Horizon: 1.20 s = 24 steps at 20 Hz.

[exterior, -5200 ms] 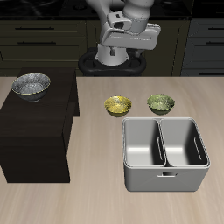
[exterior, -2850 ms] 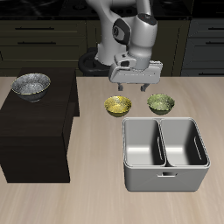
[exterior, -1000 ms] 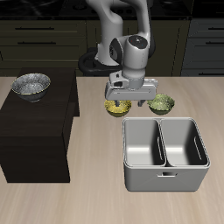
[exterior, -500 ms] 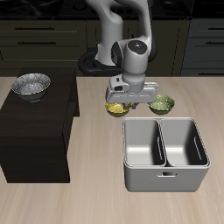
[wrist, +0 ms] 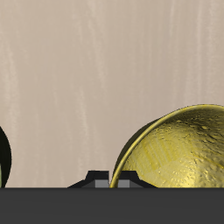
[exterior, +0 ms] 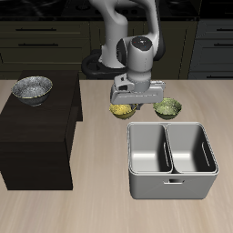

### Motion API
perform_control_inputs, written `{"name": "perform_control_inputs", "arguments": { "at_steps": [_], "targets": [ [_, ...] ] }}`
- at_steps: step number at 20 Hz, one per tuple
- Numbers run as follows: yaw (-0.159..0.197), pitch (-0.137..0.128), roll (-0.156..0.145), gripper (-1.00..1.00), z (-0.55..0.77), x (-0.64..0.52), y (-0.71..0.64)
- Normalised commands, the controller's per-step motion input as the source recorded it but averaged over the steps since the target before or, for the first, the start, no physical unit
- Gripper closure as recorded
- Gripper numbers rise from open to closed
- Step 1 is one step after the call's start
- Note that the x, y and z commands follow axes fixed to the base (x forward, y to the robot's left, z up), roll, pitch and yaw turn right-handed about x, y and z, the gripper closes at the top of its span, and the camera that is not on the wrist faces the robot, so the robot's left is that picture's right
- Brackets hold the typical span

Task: Stack the yellow bowl on the black bowl

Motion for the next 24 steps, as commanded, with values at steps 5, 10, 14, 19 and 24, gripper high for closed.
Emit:
{"name": "perform_control_inputs", "arguments": {
  "at_steps": [5, 10, 14, 19, 24],
  "targets": [
    [0.0, -0.027, 0.012, 1.0, 0.42, 0.05, -0.03],
    [0.004, -0.058, -0.025, 1.0, 0.61, 0.09, -0.12],
    [0.009, -0.022, -0.023, 1.0, 0.4, 0.09, -0.1],
    [0.022, -0.04, -0.018, 1.0, 0.36, 0.03, -0.05],
    [0.015, -0.033, -0.01, 1.0, 0.45, 0.02, 0.03]
  ]
}}
